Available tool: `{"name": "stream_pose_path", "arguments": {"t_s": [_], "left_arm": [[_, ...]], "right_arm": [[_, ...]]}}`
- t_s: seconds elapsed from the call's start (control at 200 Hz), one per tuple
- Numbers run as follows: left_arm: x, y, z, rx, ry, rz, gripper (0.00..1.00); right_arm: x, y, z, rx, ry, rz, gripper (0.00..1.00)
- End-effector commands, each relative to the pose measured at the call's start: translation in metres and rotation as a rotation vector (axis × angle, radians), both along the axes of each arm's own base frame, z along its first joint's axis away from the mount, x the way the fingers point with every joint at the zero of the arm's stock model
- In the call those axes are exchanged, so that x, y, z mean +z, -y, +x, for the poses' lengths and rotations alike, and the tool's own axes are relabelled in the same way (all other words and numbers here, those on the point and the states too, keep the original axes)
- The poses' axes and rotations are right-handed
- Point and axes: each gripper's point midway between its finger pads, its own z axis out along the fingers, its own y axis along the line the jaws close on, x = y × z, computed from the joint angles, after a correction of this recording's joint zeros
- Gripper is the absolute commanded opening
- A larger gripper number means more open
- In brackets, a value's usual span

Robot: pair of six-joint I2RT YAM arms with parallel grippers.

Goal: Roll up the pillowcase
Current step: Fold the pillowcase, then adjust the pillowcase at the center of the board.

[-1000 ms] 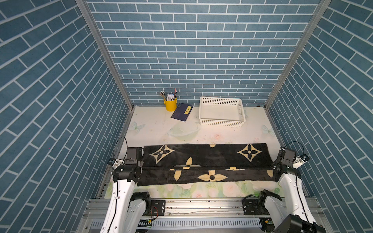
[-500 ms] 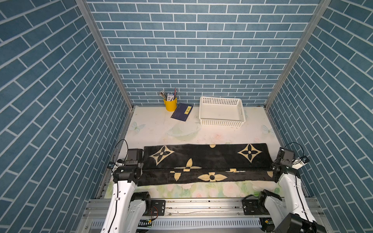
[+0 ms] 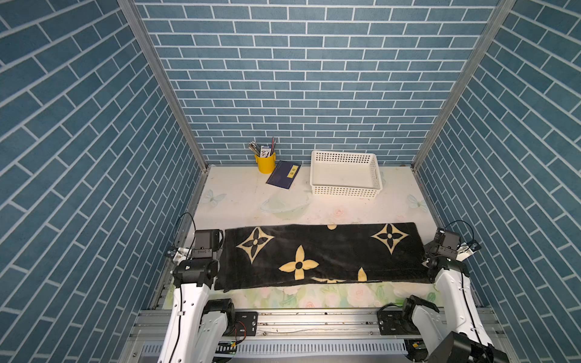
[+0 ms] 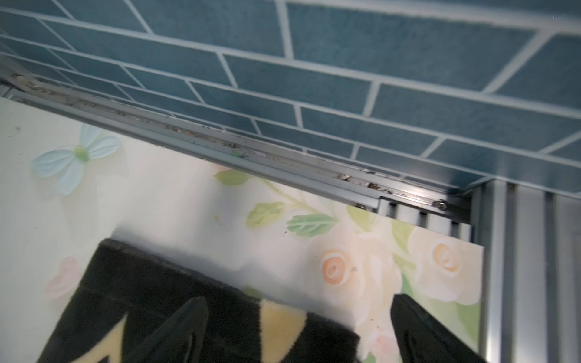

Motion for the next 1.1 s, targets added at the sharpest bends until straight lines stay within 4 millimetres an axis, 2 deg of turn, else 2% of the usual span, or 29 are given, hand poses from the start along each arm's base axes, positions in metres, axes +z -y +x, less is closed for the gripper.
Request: {"name": "stream_pose_path", "arguments": {"t_s": [0.0,0.12,0.23,0.33,0.455,0.51,0.595,0.735,0.82,0.875,0.98,1.095], "left_arm": [[-0.003,0.018,0.044,-0.177,0.025,-0.031,0.69],[-0.015,0.038,0.075,-0.330,0.023,-0.052,0.63],[-0.022,0.060,0.107,-0.481,0.038,-0.070,0.60],[-0.036,0.077,0.125,-0.578,-0.002,-0.066,0.57],[-0.062,0.090,0.135,-0.649,-0.076,-0.061,0.53],[-0.076,0.087,0.134,-0.645,-0.127,-0.054,0.52],[-0.089,0.088,0.136,-0.664,-0.171,-0.055,0.49],[-0.089,0.087,0.141,-0.667,-0.175,-0.046,0.49],[-0.101,0.093,0.137,-0.693,-0.202,-0.075,0.49],[-0.109,0.100,0.135,-0.714,-0.205,-0.097,0.44],[-0.121,0.117,0.130,-0.754,-0.213,-0.137,0.43],[-0.126,0.135,0.128,-0.787,-0.227,-0.162,0.43]], "right_arm": [[0.005,-0.019,0.027,0.140,0.060,0.051,0.96],[-0.005,-0.038,0.035,0.222,0.054,0.084,0.93],[-0.023,-0.068,0.040,0.316,0.030,0.146,0.86],[-0.039,-0.091,0.039,0.359,-0.004,0.181,0.78],[-0.053,-0.111,0.038,0.398,-0.033,0.216,0.75],[-0.060,-0.117,0.038,0.415,-0.051,0.225,0.75],[-0.067,-0.120,0.038,0.416,-0.080,0.227,0.75],[-0.078,-0.125,0.046,0.431,-0.099,0.245,0.75],[-0.088,-0.117,0.050,0.383,-0.131,0.237,0.74],[-0.094,-0.107,0.055,0.331,-0.158,0.231,0.72],[-0.097,-0.086,0.077,0.271,-0.162,0.211,0.72],[-0.102,-0.069,0.111,0.244,-0.138,0.235,0.72]]}}
